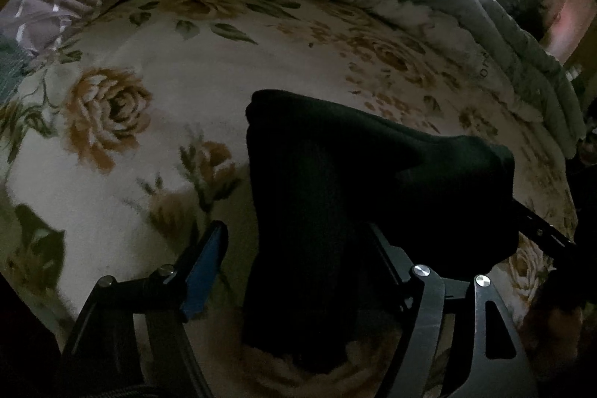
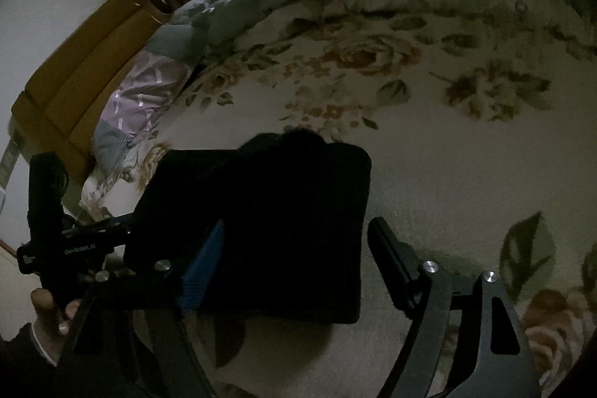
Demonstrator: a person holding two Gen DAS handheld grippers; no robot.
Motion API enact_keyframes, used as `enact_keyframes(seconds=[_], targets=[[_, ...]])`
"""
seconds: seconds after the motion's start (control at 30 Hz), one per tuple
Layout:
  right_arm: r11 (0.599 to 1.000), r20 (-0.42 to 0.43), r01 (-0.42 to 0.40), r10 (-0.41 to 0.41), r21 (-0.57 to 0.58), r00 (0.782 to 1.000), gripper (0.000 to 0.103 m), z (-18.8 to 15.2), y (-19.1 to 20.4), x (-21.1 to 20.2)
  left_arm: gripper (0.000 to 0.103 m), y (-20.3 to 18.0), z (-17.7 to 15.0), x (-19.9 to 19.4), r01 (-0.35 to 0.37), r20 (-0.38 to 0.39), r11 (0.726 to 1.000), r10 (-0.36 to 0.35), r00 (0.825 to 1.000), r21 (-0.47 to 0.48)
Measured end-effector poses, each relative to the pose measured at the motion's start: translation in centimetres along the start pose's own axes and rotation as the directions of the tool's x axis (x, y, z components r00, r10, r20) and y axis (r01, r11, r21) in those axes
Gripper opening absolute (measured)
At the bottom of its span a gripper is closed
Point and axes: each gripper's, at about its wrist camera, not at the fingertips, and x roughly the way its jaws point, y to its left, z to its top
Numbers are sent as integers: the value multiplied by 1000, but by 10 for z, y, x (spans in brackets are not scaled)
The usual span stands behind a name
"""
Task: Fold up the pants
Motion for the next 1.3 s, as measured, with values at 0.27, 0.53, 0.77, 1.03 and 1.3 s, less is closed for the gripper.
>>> enact_keyframes(seconds=[0.27, 0.53, 0.77, 1.03, 1.3], targets=[[998, 44, 18, -15, -64, 999, 85, -9, 17, -20, 74, 1, -14, -20, -60, 48, 998, 59, 997, 8], [996, 60, 22, -17, -83, 998, 86, -21, 25, -31, 74, -6, -25, -36, -101, 84, 994, 97, 992, 39], [992, 81, 32, -23, -120, 996, 88, -28, 38, -40, 74, -9, -34, -48, -121, 103, 992, 116, 988, 45], [982, 79, 57, -43, -182, 996, 93, -37, 52, -42, 77, -10, -48, -60, -165, 130, 985, 156, 979, 56], [964, 61, 85, -72, -251, 996, 96, -48, 66, -36, 78, -3, -56, -59, -171, 115, 984, 164, 980, 49]])
